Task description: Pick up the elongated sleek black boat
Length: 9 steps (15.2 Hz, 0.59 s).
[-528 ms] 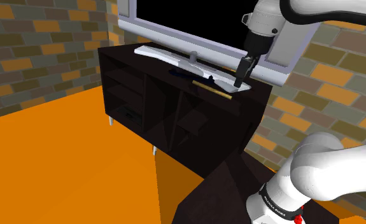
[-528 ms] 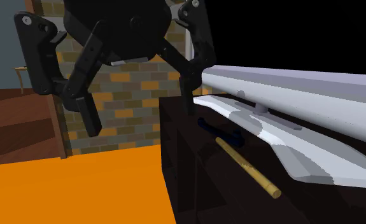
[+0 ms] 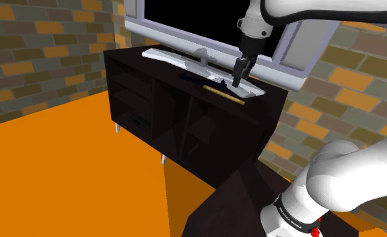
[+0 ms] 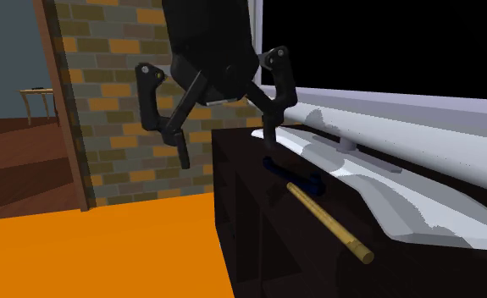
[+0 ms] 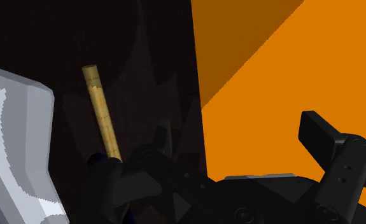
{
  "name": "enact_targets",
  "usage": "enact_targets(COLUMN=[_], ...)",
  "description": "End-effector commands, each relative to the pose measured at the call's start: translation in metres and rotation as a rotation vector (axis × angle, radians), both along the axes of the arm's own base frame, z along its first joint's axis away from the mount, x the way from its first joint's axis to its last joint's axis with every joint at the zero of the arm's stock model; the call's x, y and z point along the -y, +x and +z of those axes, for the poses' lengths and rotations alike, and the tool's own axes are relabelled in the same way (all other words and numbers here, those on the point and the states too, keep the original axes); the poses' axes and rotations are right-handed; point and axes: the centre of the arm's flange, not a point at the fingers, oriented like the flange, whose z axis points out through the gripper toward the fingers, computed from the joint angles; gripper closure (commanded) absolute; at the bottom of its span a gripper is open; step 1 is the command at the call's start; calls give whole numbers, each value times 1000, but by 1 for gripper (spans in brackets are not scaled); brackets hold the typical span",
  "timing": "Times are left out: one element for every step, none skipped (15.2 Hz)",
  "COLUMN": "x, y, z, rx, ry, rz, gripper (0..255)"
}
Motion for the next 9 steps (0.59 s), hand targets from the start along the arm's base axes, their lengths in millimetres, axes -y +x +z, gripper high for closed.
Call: enact_targets(x=[16, 22, 27, 33, 38, 44, 49, 55, 60], y=[24, 36, 48, 61, 73, 85, 98, 110, 122], z=[-4, -7, -10, -14, -17, -21, -25, -28, -32], rx=[-10, -16, -21, -27, -32, -37, -43, -48, -53], ry=[2, 3, 4, 6, 7, 8, 10, 11, 12], rz=[4, 5, 7, 9, 11, 13, 14, 16, 18], gripper=[0, 0, 0, 0, 0, 0, 0, 0, 0])
